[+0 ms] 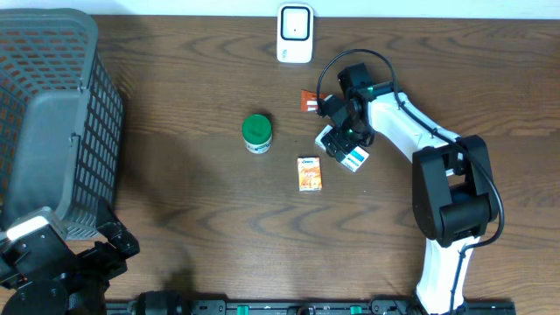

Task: Scan the item barcode

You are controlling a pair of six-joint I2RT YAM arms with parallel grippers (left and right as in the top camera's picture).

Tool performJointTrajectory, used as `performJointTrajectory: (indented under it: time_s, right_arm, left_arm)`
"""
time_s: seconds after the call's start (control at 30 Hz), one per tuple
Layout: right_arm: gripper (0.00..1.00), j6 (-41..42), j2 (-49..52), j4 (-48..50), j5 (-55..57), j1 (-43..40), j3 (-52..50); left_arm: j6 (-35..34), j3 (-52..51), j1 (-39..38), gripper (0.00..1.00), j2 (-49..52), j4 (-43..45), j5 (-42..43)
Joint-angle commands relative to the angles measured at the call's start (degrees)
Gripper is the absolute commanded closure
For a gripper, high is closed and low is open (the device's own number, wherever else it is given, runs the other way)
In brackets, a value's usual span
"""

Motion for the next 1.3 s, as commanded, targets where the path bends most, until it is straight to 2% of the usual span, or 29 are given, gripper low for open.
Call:
performJointTrajectory:
  time_s: [0.0, 0.13, 0.23, 0.4, 0.73, 0.87, 1.1, 1.17, 1.23, 1.27]
  right_arm:
    - [0.25, 1.07, 2.97, 0.04, 1.14, 0.13, -0.48]
    - [0.42, 1.36, 2.97, 0.31, 1.14, 0.26, -0.48]
    - [0.46, 3.5, 2.97, 0.68, 1.14, 0.35, -0.48]
    - [0.51, 8.02, 2.91, 0.9, -0.79, 0.35, -0.35]
    - [0.53, 12.04, 2.36, -1.07, -24.04, -0.2, 1.09]
    - [0.44, 12.07, 2.36, -1.84, -30.86, -1.11, 1.09]
    - [0.46, 14.21, 2.25, -1.95, -38.38, -3.63, 1.16]
    - [0.35, 14.19, 2.25, -2.03, -39.08, -4.76, 1.16]
    - [0.2, 14.16, 2.25, -2.43, -35.8, -5.4, 1.16]
    - [0.17, 14.16, 2.25, -2.67, -33.66, -5.4, 1.16]
  left_arm:
    - [-0.46, -0.35, 0.22, 0.0, 0.13, 0.0, 0.52]
    - [-0.46, -0.35, 0.22, 0.0, 0.13, -0.02, 0.55]
    - [-0.46, -0.35, 0.22, 0.0, 0.13, -0.02, 0.55]
    - [-0.46, -0.35, 0.22, 0.0, 0.13, -0.2, 0.52]
    - [-0.46, -0.35, 0.22, 0.0, 0.13, -0.44, 0.55]
    - [-0.46, -0.35, 0.22, 0.0, 0.13, -0.46, 0.55]
    - [-0.46, -0.35, 0.22, 0.0, 0.13, -1.31, 0.55]
    - [-0.46, -0.35, 0.22, 0.0, 0.13, -1.36, 0.55]
    - [-0.46, -0.35, 0.22, 0.0, 0.13, -1.51, 0.55]
    - [-0.46, -0.35, 0.22, 0.0, 0.13, -1.51, 0.55]
